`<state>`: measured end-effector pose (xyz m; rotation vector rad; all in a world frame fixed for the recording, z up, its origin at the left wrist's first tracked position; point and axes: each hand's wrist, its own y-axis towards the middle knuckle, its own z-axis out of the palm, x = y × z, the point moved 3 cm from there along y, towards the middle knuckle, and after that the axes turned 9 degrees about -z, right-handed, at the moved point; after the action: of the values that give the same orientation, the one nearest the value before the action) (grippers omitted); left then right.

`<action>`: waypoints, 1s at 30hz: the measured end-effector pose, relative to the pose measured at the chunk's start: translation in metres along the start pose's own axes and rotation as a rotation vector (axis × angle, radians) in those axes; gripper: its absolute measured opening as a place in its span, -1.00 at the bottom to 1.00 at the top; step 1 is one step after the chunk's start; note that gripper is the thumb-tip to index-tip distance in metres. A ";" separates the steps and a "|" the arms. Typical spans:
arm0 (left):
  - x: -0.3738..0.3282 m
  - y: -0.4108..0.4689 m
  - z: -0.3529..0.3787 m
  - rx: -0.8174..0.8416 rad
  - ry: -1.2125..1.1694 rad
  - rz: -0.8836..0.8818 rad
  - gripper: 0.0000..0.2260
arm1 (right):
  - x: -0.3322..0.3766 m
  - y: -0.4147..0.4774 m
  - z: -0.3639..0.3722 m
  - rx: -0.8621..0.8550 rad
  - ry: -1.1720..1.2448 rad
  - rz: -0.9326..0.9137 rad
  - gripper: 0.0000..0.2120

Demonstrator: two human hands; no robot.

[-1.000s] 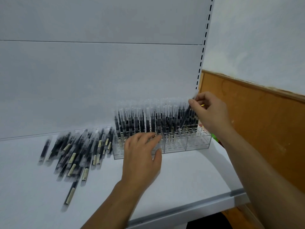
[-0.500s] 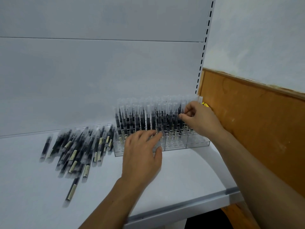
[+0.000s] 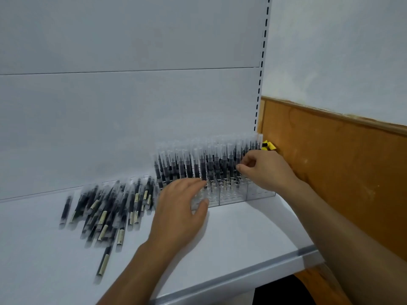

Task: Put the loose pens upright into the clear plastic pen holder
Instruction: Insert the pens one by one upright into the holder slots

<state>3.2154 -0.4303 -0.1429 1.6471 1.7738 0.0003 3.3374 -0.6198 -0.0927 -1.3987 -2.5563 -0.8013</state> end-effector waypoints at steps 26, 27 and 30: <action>0.220 -0.034 -0.133 -0.089 0.016 -0.784 -0.59 | 0.247 0.008 0.171 0.330 0.070 -0.574 -0.54; 0.223 -0.028 -0.133 -0.064 0.009 -0.809 -0.59 | 0.245 0.006 0.174 0.327 0.086 -0.562 -0.54; 0.230 -0.006 -0.136 0.017 0.060 -0.857 -0.81 | 0.237 0.005 0.178 0.289 0.172 -0.532 -0.57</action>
<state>3.1584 -0.1695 -0.1541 0.7894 2.3895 -0.3554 3.2326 -0.3510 -0.1605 -0.5467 -2.7875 -0.5437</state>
